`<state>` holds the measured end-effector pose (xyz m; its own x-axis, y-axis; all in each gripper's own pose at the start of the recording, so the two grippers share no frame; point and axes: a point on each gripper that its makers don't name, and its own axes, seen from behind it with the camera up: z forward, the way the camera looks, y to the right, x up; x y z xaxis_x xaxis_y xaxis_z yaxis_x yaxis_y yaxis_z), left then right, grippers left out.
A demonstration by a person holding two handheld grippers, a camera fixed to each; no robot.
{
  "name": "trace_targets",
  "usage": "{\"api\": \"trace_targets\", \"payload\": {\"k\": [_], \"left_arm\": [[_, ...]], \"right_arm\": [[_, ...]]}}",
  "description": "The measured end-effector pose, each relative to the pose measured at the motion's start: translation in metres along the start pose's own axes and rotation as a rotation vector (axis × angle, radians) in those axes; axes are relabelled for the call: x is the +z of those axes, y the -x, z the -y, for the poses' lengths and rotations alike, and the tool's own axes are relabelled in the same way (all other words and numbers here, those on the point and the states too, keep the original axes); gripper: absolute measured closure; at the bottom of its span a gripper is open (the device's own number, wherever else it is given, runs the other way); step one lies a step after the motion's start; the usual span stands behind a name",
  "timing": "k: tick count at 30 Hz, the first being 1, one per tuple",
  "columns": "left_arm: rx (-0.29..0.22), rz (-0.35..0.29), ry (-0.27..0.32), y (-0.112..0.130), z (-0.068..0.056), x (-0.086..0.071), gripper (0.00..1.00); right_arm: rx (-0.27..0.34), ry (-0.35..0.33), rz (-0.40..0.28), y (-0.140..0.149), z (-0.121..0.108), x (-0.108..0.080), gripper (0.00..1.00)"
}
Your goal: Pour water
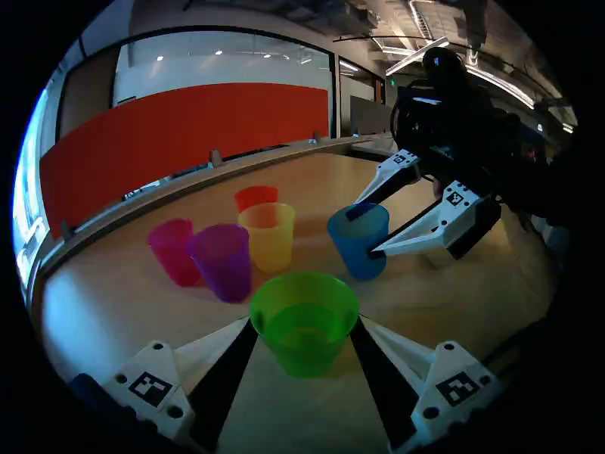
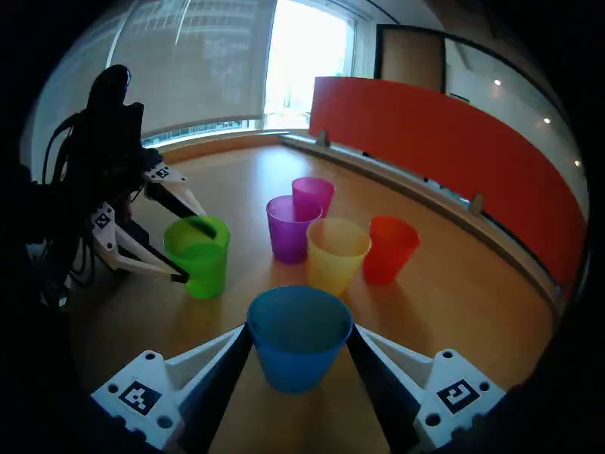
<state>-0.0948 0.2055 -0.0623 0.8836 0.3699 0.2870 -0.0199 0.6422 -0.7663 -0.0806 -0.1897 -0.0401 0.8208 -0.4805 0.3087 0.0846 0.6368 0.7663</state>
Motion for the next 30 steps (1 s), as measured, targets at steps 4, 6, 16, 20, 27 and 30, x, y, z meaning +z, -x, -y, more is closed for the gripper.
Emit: {"api": "trace_targets", "payload": {"k": [4, 6, 16, 20, 27, 30], "left_arm": [[0.004, 0.020, 0.008, 0.004, -0.002, 0.000, 0.15], [0.007, 0.028, 0.013, 0.006, -0.003, 0.000, 0.15], [0.023, 0.047, 0.017, 0.008, -0.005, 0.002, 0.15], [0.021, 0.053, 0.017, 0.009, -0.004, 0.002, 0.15], [0.039, 0.069, 0.012, 0.011, -0.004, 0.002, 0.14], [0.046, 0.077, 0.012, 0.011, -0.004, 0.002, 0.14]], "right_arm": [[0.005, -0.005, 0.001, 0.002, 0.002, 0.000, 0.09], [0.006, -0.005, 0.001, 0.002, 0.002, 0.000, 0.09], [0.000, -0.007, 0.003, 0.006, 0.003, -0.002, 0.09], [-0.004, -0.006, 0.004, 0.007, 0.004, -0.004, 0.08], [-0.023, 0.005, 0.029, 0.017, 0.002, -0.005, 0.08], [-0.029, 0.006, 0.033, 0.020, 0.003, -0.005, 0.07]]}}
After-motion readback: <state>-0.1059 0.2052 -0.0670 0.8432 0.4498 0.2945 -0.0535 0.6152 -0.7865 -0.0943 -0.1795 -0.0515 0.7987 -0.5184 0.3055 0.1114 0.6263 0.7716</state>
